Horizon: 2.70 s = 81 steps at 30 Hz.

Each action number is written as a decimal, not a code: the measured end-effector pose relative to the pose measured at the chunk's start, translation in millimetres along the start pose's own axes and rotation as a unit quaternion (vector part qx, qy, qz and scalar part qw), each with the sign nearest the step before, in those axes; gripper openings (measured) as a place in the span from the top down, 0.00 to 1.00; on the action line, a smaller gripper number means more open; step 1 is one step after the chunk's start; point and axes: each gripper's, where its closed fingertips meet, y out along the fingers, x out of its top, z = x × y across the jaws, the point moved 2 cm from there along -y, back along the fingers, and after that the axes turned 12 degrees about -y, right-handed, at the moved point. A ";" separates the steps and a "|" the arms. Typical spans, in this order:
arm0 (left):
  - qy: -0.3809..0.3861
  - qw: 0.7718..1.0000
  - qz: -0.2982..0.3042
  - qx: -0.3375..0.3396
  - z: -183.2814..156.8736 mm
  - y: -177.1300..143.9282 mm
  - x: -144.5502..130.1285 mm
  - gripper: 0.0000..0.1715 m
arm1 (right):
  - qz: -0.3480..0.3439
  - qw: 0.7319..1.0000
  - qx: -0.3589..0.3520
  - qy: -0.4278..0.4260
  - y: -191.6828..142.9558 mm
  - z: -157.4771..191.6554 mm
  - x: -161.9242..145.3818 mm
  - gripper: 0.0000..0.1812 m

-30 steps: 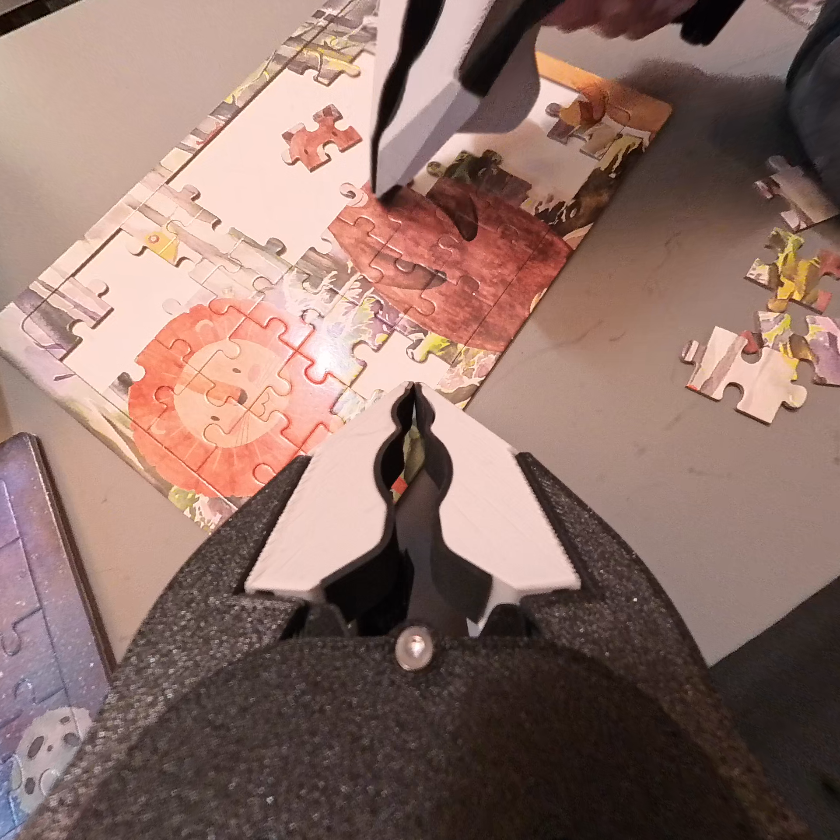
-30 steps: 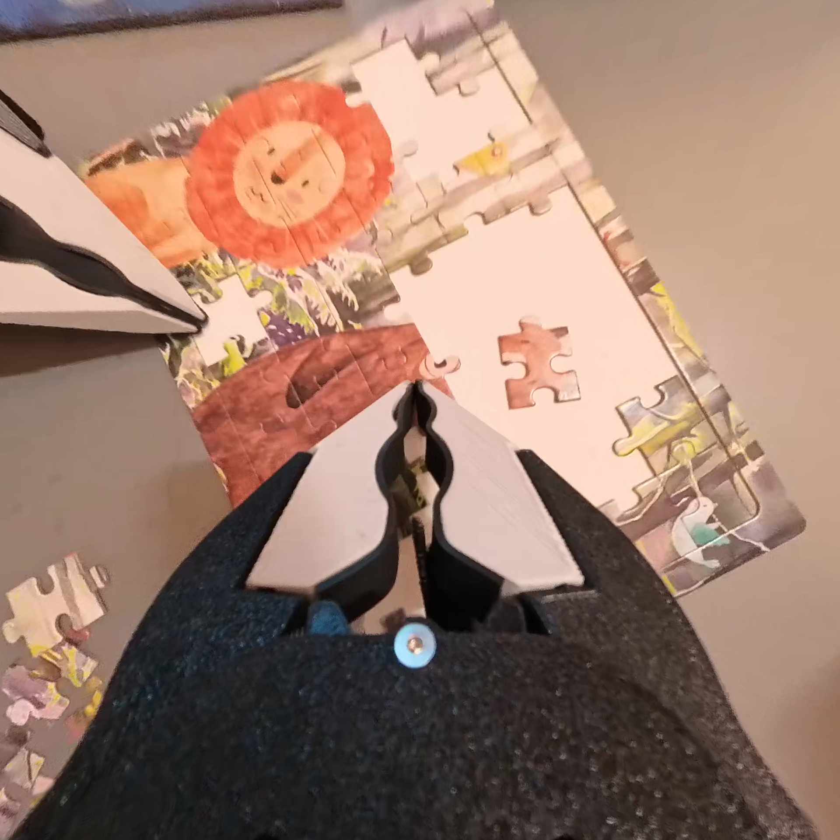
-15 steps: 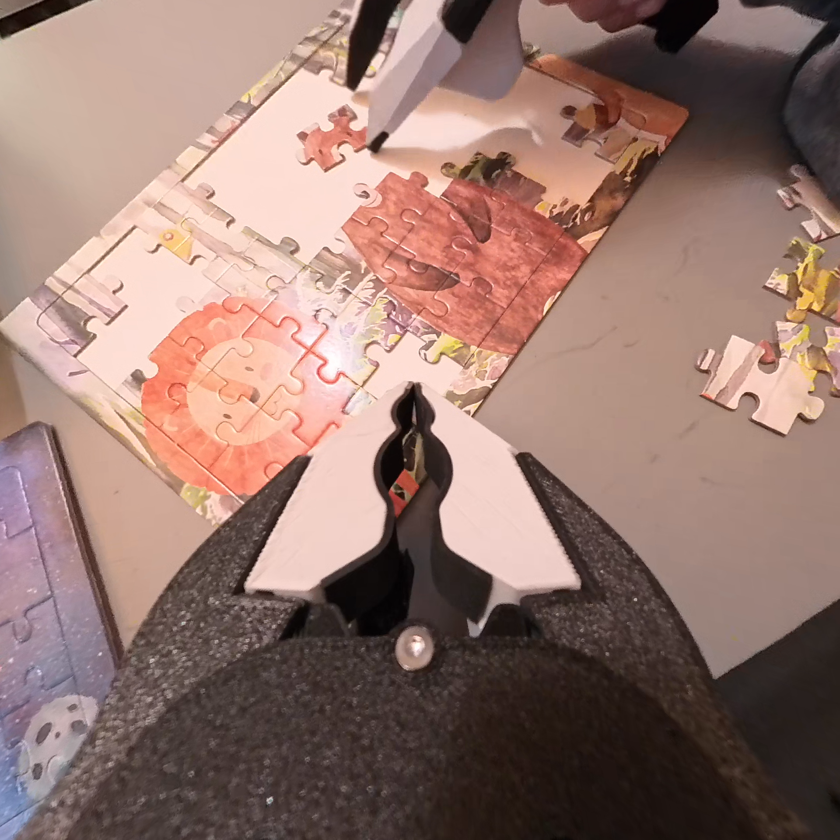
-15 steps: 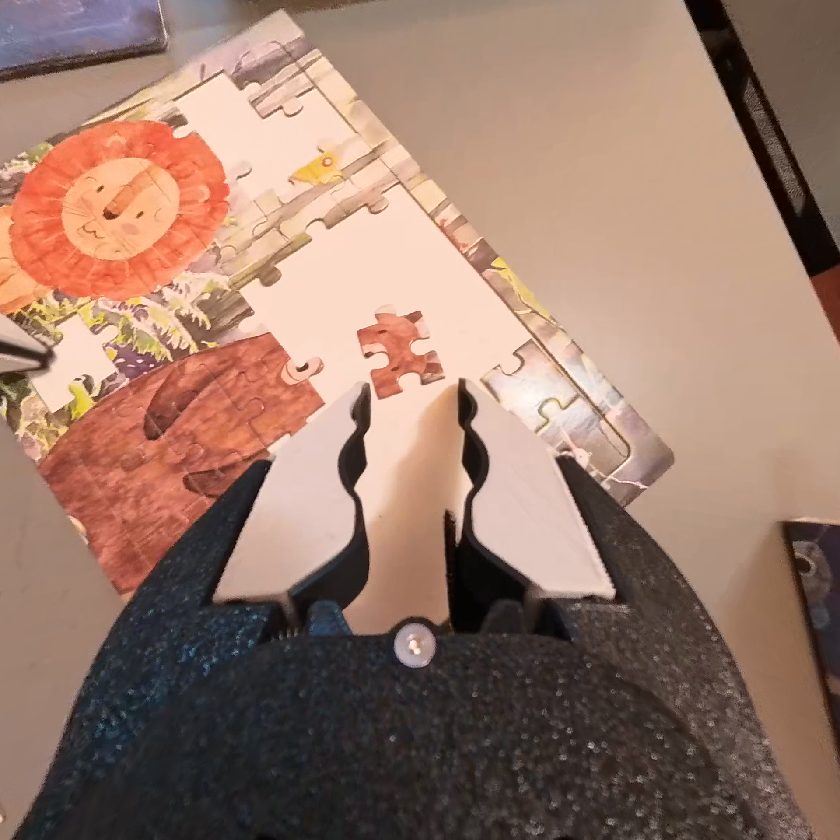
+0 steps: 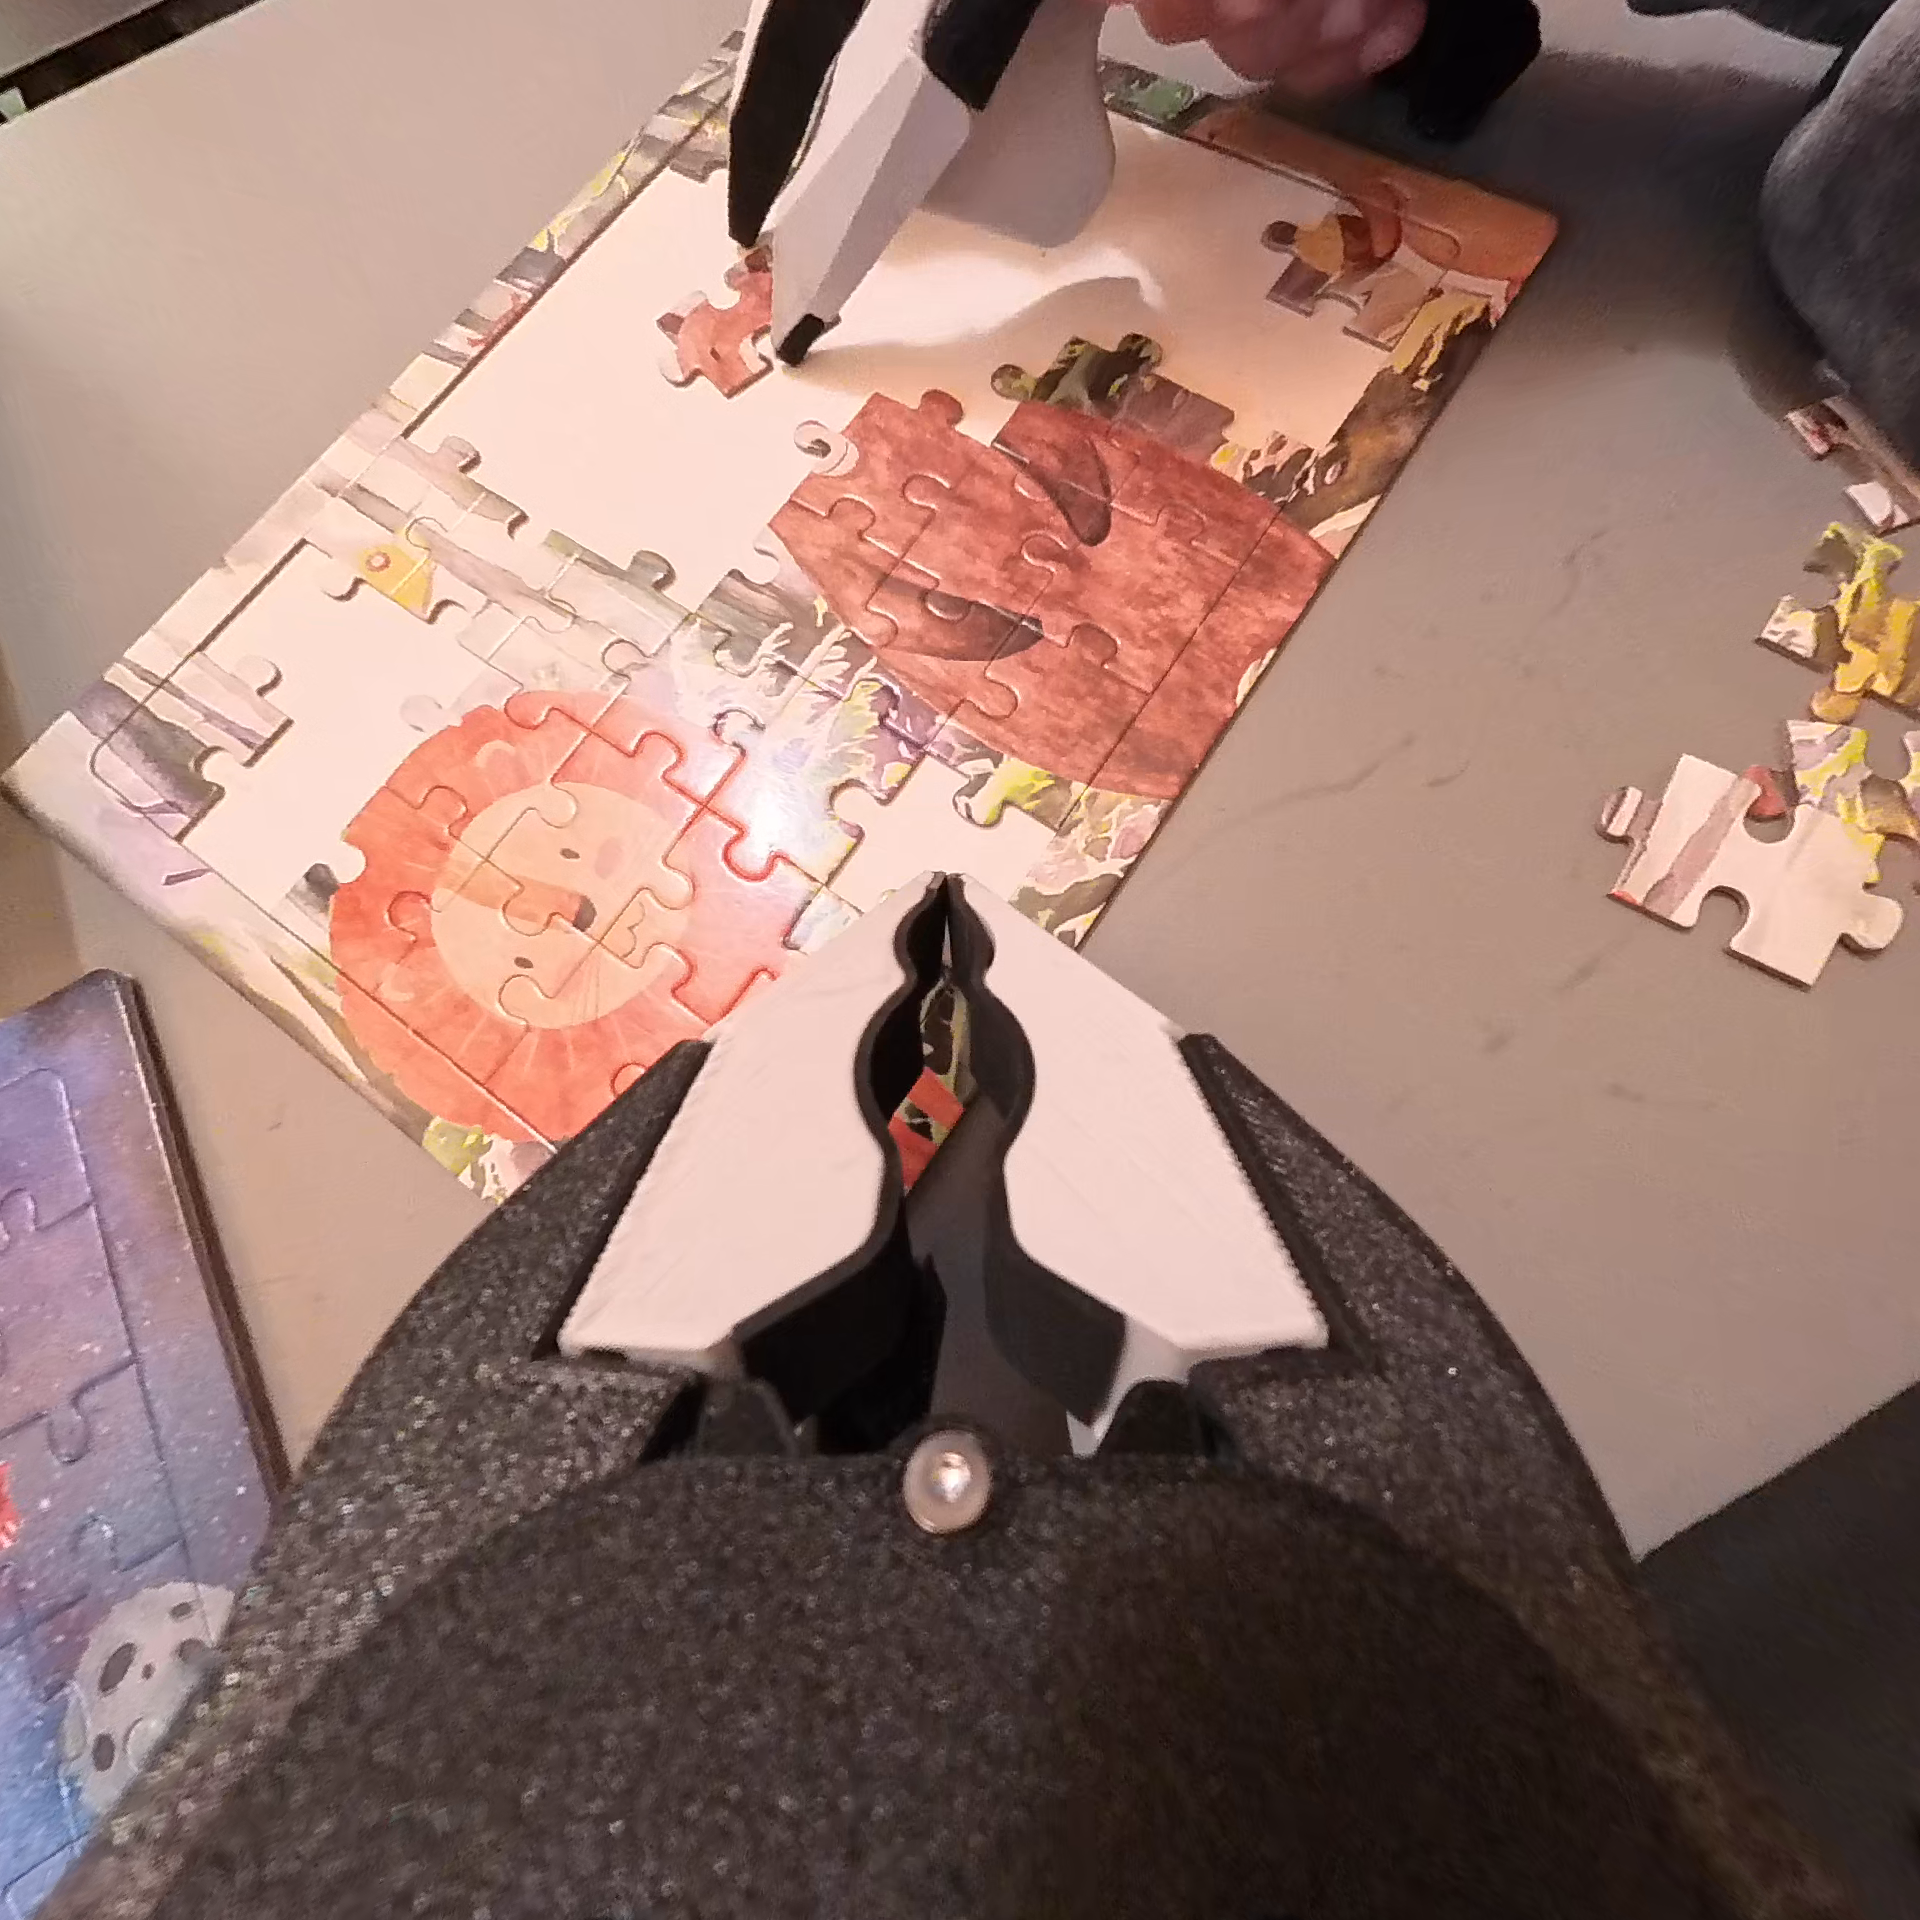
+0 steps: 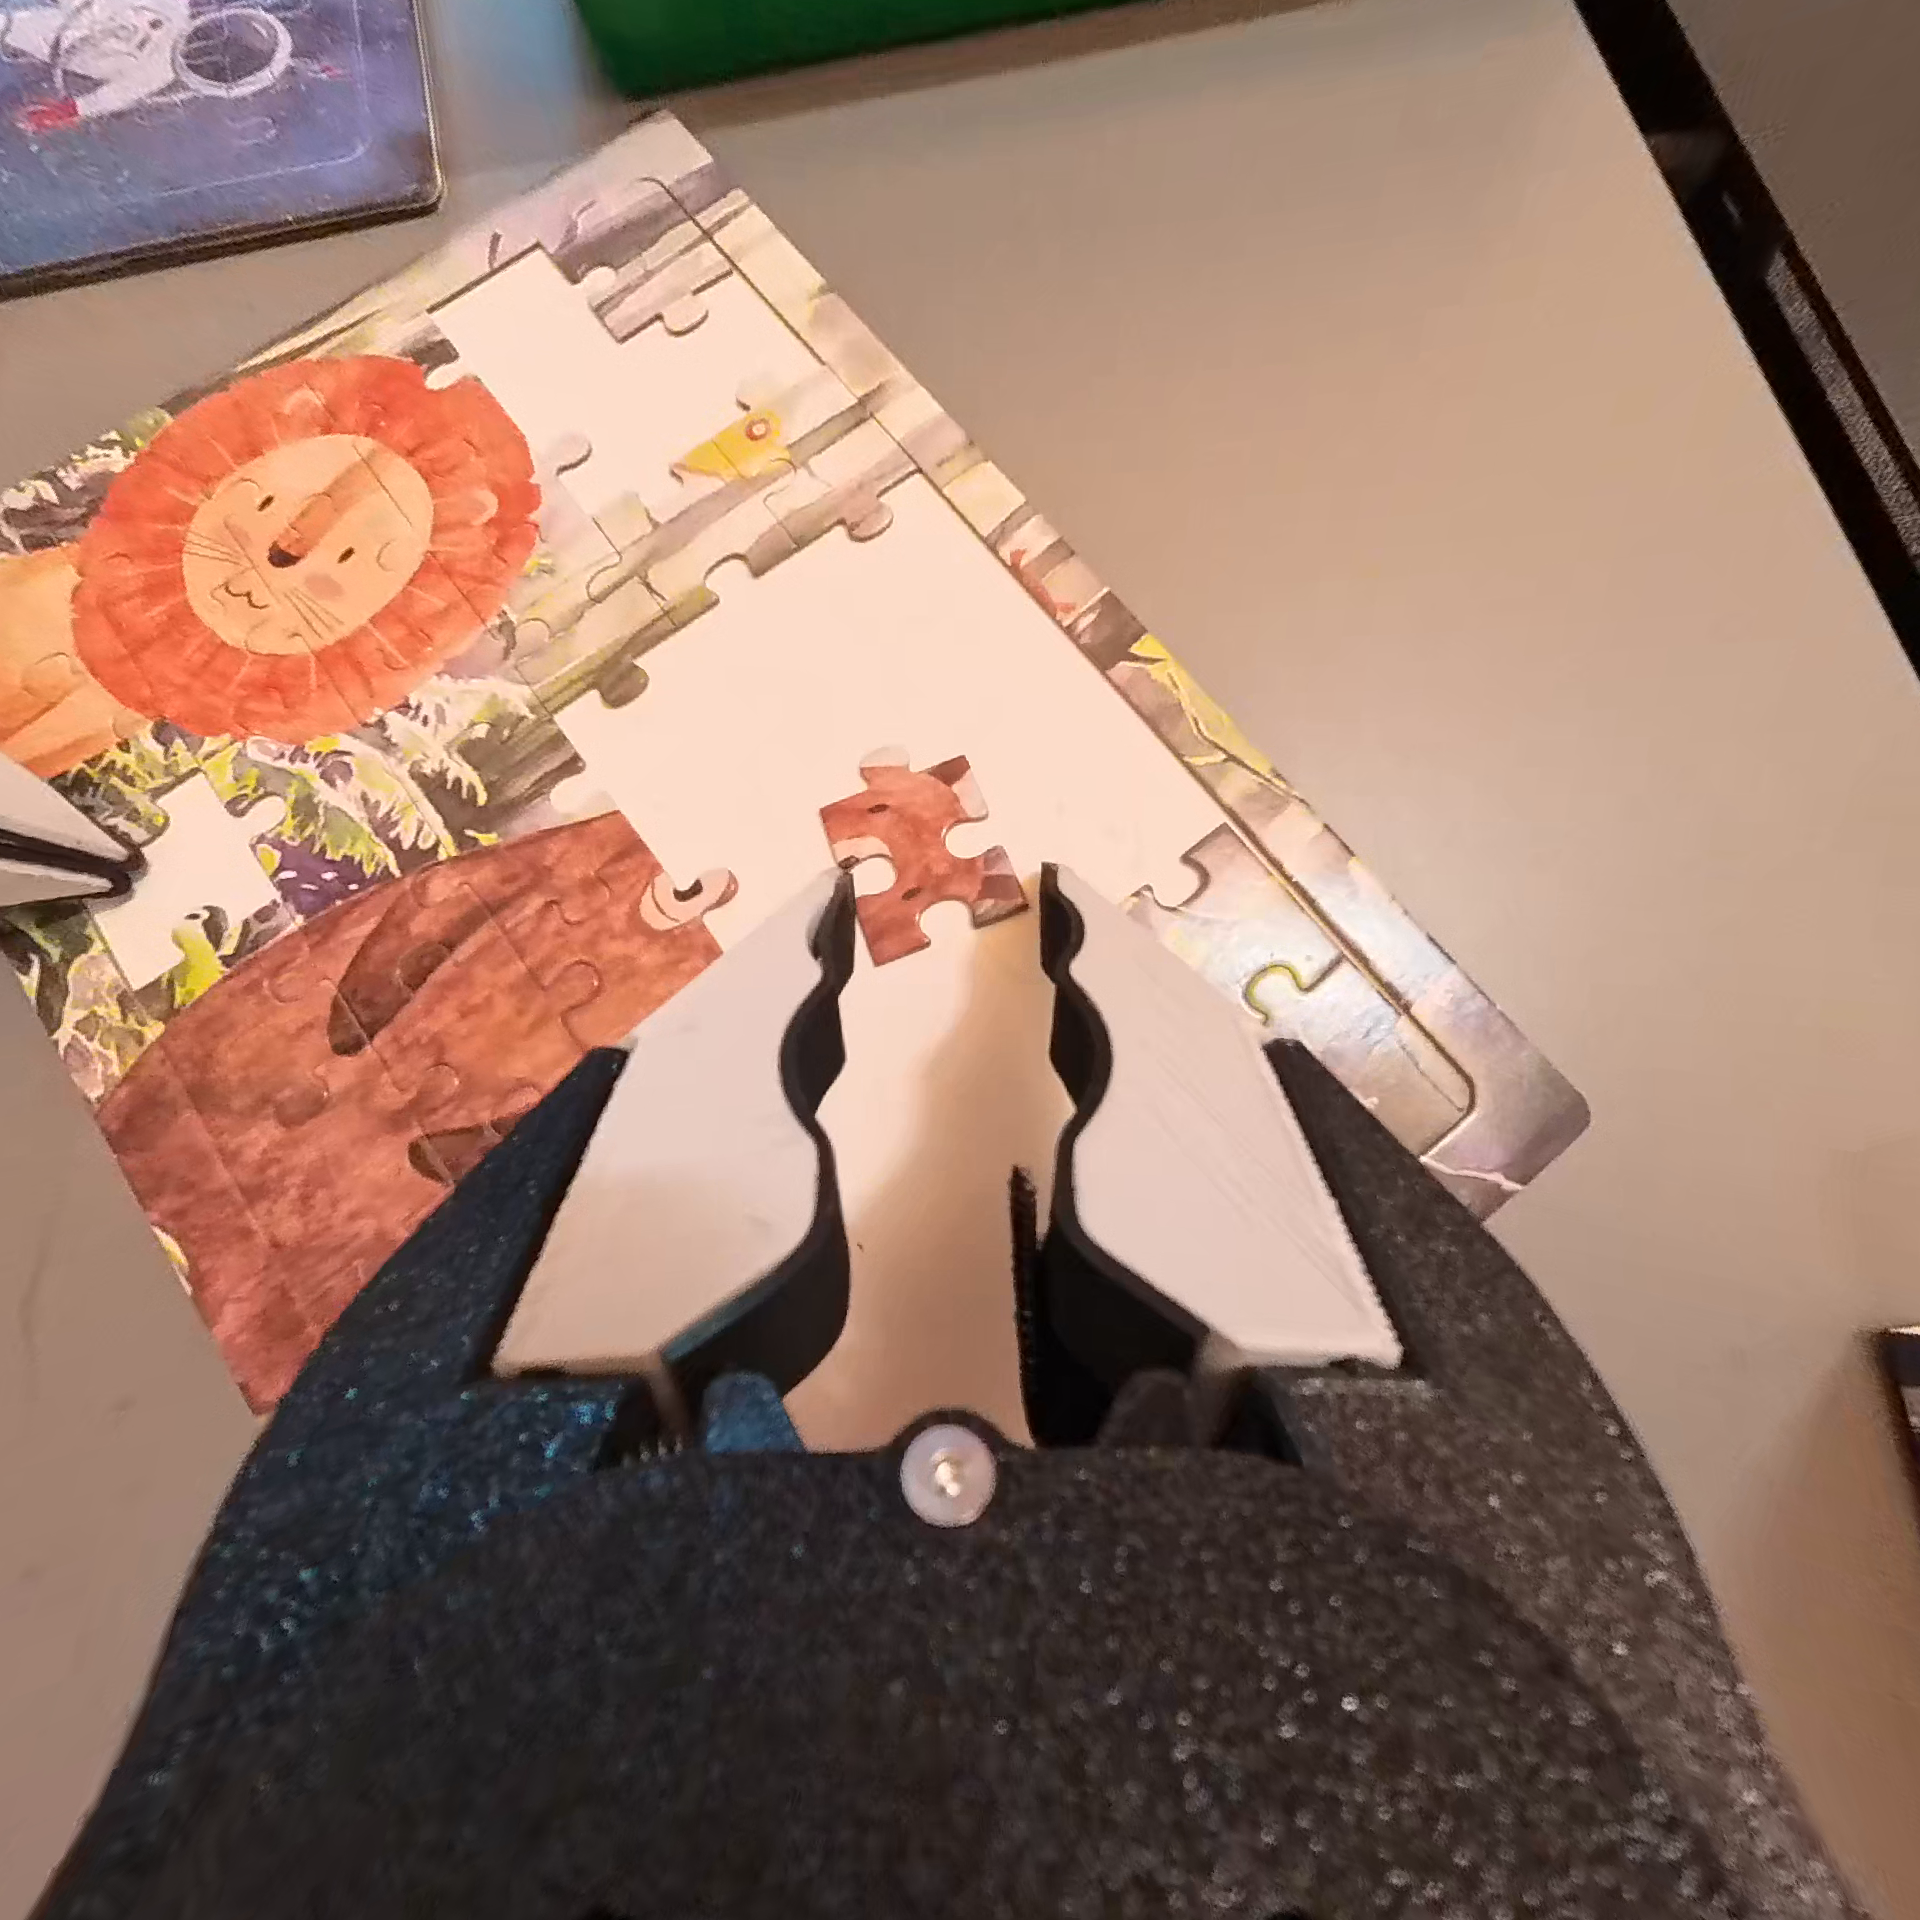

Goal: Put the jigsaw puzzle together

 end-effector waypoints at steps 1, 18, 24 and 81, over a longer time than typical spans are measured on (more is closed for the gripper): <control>-0.002 1.000 0.000 0.000 0.3 0.0 0.0 1.00 | 0.001 1.000 0.001 -0.001 -0.3 0.1 -0.3 0.81; -0.023 0.999 -0.038 0.007 7.6 -7.0 10.5 1.00 | 0.021 1.000 0.013 0.000 -16.0 8.1 1.5 0.87; -0.117 0.984 -0.062 -0.122 19.1 -14.4 71.9 0.98 | 0.014 0.999 0.012 0.028 -22.5 7.9 -5.9 0.82; 0.154 0.963 0.071 -0.207 42.9 75.2 79.4 0.94 | -0.047 0.997 0.065 0.023 -1.3 27.9 6.1 1.00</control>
